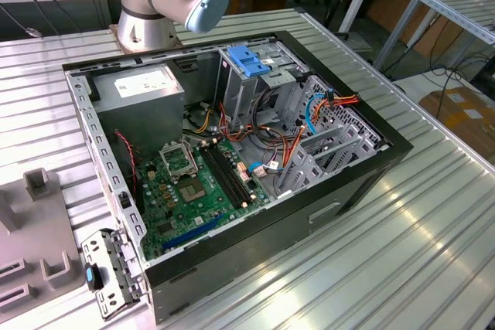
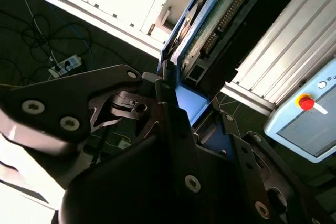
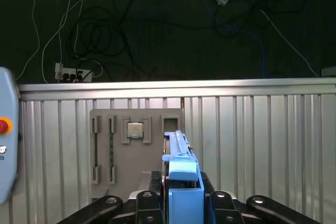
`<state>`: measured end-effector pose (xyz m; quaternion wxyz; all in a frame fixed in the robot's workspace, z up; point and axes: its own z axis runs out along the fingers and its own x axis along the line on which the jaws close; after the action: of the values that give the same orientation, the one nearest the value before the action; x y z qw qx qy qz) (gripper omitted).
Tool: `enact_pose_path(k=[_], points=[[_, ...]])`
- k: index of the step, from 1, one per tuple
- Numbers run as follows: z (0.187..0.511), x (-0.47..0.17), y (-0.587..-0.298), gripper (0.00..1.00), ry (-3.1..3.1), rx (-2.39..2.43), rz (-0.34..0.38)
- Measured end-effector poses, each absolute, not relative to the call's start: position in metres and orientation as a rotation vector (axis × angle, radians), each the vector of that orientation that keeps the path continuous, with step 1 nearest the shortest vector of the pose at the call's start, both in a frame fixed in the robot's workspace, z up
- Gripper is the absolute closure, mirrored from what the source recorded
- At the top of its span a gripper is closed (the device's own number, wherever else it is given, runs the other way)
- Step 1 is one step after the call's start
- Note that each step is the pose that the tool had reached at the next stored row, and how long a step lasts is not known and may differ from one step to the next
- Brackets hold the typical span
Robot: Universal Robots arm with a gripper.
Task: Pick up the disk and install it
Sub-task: 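Pick up the disk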
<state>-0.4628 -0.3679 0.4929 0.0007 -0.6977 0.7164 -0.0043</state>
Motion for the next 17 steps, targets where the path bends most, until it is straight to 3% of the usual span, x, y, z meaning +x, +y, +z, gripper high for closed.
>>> enact_pose_path(k=[17], points=[[0.493,-0.415,-0.368,0.63,2.249,-2.191,-0.013]])
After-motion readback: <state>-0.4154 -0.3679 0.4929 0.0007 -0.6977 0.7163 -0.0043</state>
